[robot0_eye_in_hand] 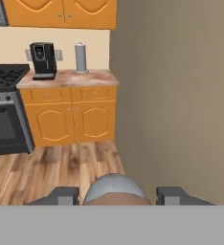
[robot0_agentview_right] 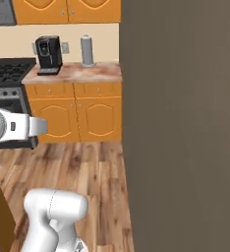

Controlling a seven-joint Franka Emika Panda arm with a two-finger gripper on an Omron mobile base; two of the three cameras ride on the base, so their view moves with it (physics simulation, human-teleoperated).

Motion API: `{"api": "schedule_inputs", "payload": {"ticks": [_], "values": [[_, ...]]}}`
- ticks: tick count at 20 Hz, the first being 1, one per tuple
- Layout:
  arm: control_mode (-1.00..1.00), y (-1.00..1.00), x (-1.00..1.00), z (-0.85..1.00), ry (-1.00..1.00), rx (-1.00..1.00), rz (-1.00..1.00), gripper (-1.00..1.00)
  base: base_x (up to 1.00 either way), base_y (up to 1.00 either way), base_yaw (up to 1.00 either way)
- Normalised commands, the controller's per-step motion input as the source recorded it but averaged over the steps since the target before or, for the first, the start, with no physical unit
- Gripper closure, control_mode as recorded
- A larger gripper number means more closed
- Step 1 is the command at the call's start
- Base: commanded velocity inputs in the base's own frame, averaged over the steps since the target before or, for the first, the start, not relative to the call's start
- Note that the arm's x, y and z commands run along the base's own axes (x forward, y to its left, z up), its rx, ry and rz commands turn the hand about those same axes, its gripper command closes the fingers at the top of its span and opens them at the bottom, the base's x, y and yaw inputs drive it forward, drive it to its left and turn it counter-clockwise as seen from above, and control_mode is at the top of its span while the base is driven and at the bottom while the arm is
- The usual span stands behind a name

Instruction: Pick the egg and butter from the fridge and place them by the bowl for mixing.

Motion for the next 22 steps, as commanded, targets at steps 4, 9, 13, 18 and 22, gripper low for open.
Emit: {"api": "schedule_inputs", "payload": {"ticks": [4, 9, 13, 18, 22], "values": [[1.00, 0.00, 0.00, 0.00, 0.00, 0.00, 0.00, 1.00, 1.00, 0.00, 0.43], [1.00, 0.00, 0.00, 0.00, 0.00, 0.00, 0.00, 1.00, 1.00, 0.00, 0.50], [1.00, 0.00, 0.00, 0.00, 0.00, 0.00, 0.00, 1.00, 1.00, 0.00, 0.56], [1.00, 0.00, 0.00, 0.00, 0.00, 0.00, 0.00, 1.00, 1.00, 0.00, 0.60], [1.00, 0.00, 0.00, 0.00, 0.00, 0.00, 0.00, 1.00, 1.00, 0.00, 0.64]]}}
